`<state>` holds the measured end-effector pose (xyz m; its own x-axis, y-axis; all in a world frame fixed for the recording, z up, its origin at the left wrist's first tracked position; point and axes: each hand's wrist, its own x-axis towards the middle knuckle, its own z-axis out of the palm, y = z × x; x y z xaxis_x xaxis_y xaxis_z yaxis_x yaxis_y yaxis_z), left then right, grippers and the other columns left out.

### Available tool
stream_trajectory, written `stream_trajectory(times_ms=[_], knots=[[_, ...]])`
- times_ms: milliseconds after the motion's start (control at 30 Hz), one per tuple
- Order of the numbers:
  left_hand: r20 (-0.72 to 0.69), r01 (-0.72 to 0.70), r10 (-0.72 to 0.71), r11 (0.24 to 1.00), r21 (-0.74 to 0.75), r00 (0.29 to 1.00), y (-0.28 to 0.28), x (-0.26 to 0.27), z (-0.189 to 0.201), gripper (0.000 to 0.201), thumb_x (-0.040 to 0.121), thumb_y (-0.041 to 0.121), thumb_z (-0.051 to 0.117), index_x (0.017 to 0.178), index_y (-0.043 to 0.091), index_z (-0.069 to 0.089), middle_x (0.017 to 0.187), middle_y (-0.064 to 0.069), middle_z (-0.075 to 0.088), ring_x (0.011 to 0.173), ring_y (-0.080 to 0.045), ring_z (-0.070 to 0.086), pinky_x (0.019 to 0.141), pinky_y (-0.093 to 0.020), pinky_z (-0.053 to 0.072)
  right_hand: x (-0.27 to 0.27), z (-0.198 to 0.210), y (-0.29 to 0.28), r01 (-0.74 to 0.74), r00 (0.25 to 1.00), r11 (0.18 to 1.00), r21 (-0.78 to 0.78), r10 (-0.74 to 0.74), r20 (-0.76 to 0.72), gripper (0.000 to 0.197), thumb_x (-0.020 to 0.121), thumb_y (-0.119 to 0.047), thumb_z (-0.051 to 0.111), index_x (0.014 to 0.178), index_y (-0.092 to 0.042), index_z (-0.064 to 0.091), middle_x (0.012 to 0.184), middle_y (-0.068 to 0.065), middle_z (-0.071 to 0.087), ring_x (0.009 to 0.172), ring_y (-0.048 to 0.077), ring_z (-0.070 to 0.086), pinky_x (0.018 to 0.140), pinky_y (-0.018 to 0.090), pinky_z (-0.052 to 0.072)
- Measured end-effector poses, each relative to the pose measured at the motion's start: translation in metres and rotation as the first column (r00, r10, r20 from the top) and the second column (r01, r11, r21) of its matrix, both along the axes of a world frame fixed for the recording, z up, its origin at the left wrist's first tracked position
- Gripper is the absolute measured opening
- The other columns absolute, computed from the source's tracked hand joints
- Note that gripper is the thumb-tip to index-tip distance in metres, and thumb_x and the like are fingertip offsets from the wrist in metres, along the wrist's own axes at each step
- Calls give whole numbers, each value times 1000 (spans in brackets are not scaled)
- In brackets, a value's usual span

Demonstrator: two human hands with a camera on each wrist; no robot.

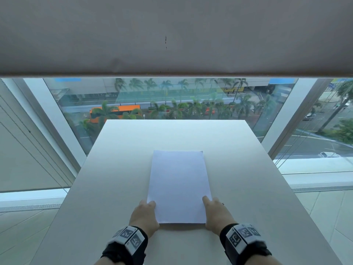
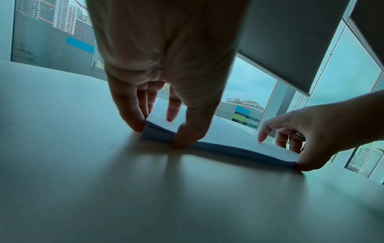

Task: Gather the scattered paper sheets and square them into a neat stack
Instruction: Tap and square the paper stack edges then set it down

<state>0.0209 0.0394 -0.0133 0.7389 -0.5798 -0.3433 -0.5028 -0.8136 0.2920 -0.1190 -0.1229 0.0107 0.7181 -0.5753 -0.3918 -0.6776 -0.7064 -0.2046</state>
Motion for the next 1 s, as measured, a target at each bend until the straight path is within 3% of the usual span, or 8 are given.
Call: stream_trajectory(times_ms=[133,233,300,367,467,733,867,1000], knots=[[-18,-13,13,1000,3,1000,1,0,0,41,79,13,53,120,14,52,118,-7,49,106,-24,55,89,-26,46,1,-2,2,44,999,999,14,-44,17,45,80,5,45,121,-14,39,98,6,32,80,24,42,72,28,44],[-26,-14,14,1000,5,1000,2,0,1,42,79,14,53,121,14,52,120,-7,49,110,-24,55,92,-26,47,0,-2,3,55,998,998,27,-56,21,46,81,4,45,122,-16,38,114,11,39,84,25,47,78,31,47],[-32,-20,20,1000,1,999,2,-1,3,40,78,14,54,118,14,53,117,-6,48,105,-23,55,91,-25,47,0,-2,2,56,998,998,32,-56,19,47,80,3,46,123,-15,37,110,9,37,85,26,46,75,29,45],[-34,-34,33,999,-21,999,2,-3,6,26,78,13,54,103,17,54,106,-3,41,90,-21,53,85,-24,48,0,-1,2,52,999,998,35,-52,13,47,80,3,47,122,-15,38,100,5,29,81,25,42,71,28,42],[-35,-53,52,998,-26,998,2,-3,8,16,78,13,55,82,22,41,98,-2,35,78,-20,48,76,-21,45,-1,1,0,34,999,999,31,-34,0,45,82,3,46,123,-14,38,98,5,27,80,25,41,72,29,42],[-32,-38,38,999,8,999,0,0,6,29,78,12,53,106,16,55,98,-2,38,82,-19,46,82,-22,46,-1,2,-3,0,1000,1000,28,0,-12,41,83,0,47,121,-13,39,96,4,31,80,25,41,74,28,39],[-88,4,0,999,39,996,0,1,11,25,71,20,62,87,19,42,95,0,40,83,-17,47,71,-20,43,-2,2,-5,14,1000,998,61,-13,-20,44,82,-2,49,123,-13,38,98,4,30,84,26,44,81,29,44],[-122,-36,34,999,-13,992,0,6,12,32,68,25,61,55,19,32,67,2,37,66,-18,41,52,-23,30,-5,1,-10,73,997,980,187,-73,-7,62,76,-21,61,132,-17,34,110,6,38,112,28,50,92,29,44]])
